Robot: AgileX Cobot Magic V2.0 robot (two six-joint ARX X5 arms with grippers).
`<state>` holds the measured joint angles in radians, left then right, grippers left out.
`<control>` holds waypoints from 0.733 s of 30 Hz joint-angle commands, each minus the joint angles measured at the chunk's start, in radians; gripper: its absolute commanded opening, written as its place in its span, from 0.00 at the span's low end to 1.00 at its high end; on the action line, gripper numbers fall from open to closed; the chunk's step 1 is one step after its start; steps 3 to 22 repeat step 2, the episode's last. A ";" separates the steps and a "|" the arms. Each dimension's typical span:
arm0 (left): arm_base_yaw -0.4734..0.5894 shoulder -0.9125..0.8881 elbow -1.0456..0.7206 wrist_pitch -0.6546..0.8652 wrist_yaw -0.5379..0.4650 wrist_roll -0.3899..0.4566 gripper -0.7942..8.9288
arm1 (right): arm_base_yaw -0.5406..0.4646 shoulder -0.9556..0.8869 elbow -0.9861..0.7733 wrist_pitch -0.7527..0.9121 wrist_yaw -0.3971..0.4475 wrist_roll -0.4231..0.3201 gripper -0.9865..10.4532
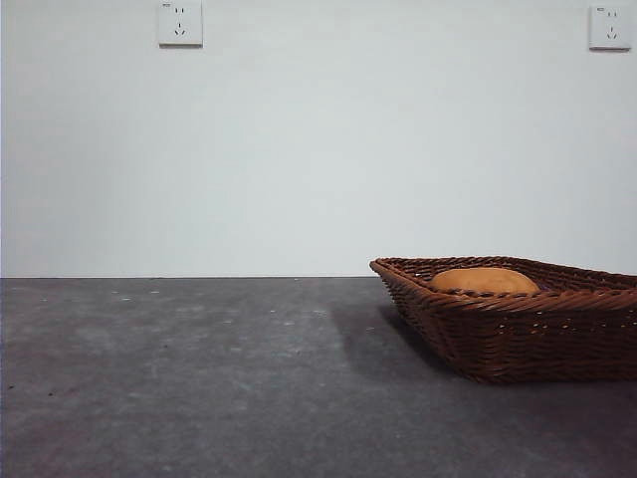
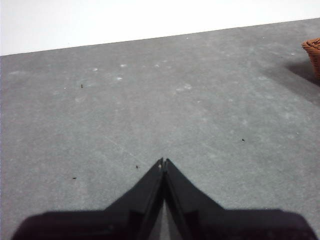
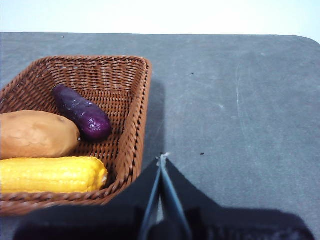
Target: Help me put the vegetables on the table into the basket
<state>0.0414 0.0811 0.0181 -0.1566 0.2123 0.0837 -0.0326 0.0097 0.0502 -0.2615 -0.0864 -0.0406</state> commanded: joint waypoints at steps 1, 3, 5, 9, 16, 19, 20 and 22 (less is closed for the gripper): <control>0.002 0.000 -0.010 0.001 0.000 -0.010 0.08 | 0.000 -0.001 -0.008 0.006 -0.002 0.009 0.09; 0.002 0.000 -0.010 0.001 0.000 -0.010 0.08 | 0.000 -0.001 -0.008 0.006 -0.002 0.009 0.09; 0.002 0.000 -0.010 0.001 0.000 -0.010 0.08 | 0.000 -0.001 -0.008 0.006 -0.002 0.009 0.09; 0.002 0.000 -0.010 0.001 0.000 -0.010 0.08 | 0.000 -0.001 -0.008 0.006 -0.002 0.009 0.09; 0.002 0.000 -0.010 0.001 0.000 -0.010 0.08 | 0.000 -0.001 -0.008 0.006 -0.002 0.009 0.09; 0.002 0.000 -0.010 0.001 0.000 -0.010 0.08 | 0.000 -0.001 -0.008 0.006 -0.002 0.009 0.09; 0.002 0.000 -0.010 0.001 0.000 -0.010 0.08 | 0.000 -0.001 -0.008 0.006 -0.002 0.009 0.09; 0.002 0.000 -0.010 0.001 0.000 -0.010 0.08 | 0.000 -0.001 -0.008 0.006 -0.002 0.009 0.09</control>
